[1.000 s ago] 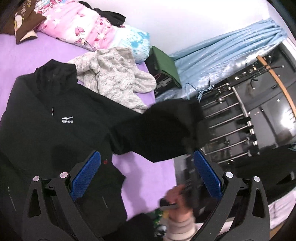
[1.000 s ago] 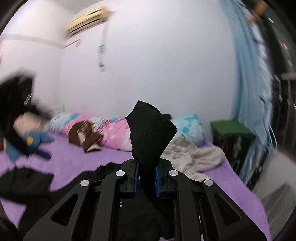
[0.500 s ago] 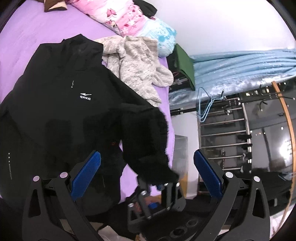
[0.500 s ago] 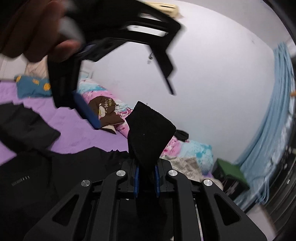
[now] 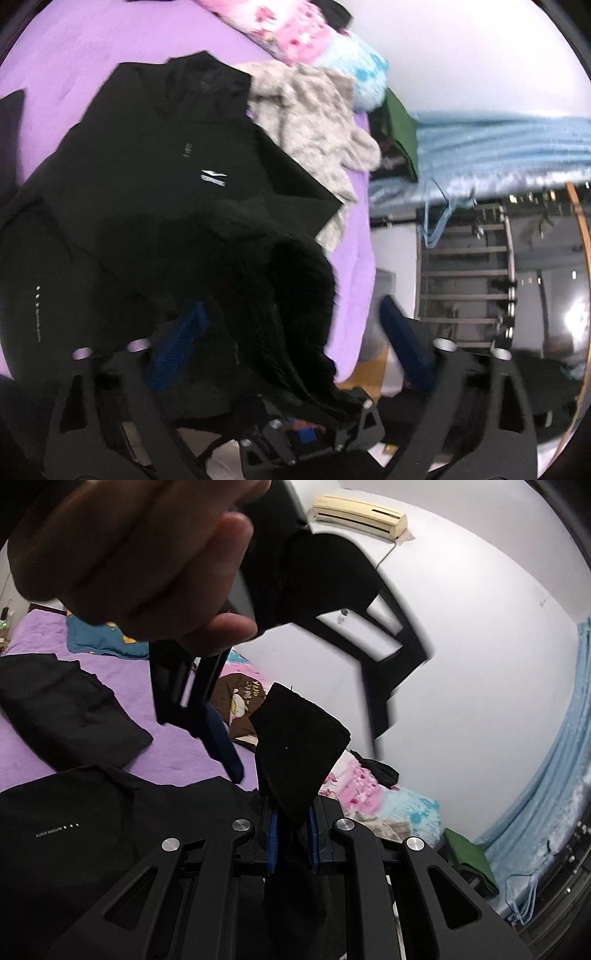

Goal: Fold large clothes
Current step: 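Carry the held sleeve with the right gripper across the jacket toward the left gripper, then open the right gripper to drop the sleeve onto the jacket body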

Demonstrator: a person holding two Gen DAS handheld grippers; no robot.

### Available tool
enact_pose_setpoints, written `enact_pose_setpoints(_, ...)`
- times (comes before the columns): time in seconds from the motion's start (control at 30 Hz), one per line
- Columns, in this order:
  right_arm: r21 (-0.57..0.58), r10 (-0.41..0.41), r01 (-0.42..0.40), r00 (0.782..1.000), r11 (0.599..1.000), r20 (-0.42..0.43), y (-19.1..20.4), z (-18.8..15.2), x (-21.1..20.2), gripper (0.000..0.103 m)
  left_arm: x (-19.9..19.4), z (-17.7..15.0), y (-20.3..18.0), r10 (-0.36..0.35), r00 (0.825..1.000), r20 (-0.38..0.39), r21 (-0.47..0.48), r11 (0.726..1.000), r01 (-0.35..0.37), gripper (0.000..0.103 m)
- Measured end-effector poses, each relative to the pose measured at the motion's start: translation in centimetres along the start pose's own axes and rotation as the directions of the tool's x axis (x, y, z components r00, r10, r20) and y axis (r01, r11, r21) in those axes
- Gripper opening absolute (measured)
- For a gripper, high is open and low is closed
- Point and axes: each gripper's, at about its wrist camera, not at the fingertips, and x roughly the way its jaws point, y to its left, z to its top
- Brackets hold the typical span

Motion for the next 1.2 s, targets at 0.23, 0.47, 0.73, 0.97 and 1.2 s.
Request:
enact_pose_setpoints(0.23,-0.035,0.039,-0.039,0.999,0.999,-0.002,1.7,0.3,0.3,0.012,-1.3,0.5,3.8,-0.002,1.000,0.012,-0.007,1.000,0.002,0.026)
enact_pose_setpoints(0.47,-0.100,0.086,-0.083,0.996,0.991,0.019,4.7,1.1,0.6,0.013,-3.0,0.9,8.0,-0.041,0.998,0.043,-0.033,0.999,0.042,0.010)
enact_pose_setpoints(0.73,-0.038,0.142,-0.140,0.987,0.990,0.071,5.9,2.0,0.3,0.070,-7.4,2.6,12.7,-0.095,0.978,0.186,0.030,0.995,0.091,0.009)
enact_pose_setpoints(0.97,0.019,0.163,-0.162,0.985,0.987,-0.063,3.7,-1.9,2.3,0.072,-8.2,2.5,21.1,-0.031,0.975,0.219,-0.045,0.998,0.041,0.009)
enact_pose_setpoints(1.2,0.133,0.170,-0.138,0.946,0.981,-0.274,-0.8,-8.6,6.5,0.075,-5.2,1.0,30.4,0.034,0.978,0.207,-0.136,0.991,-0.005,0.010)
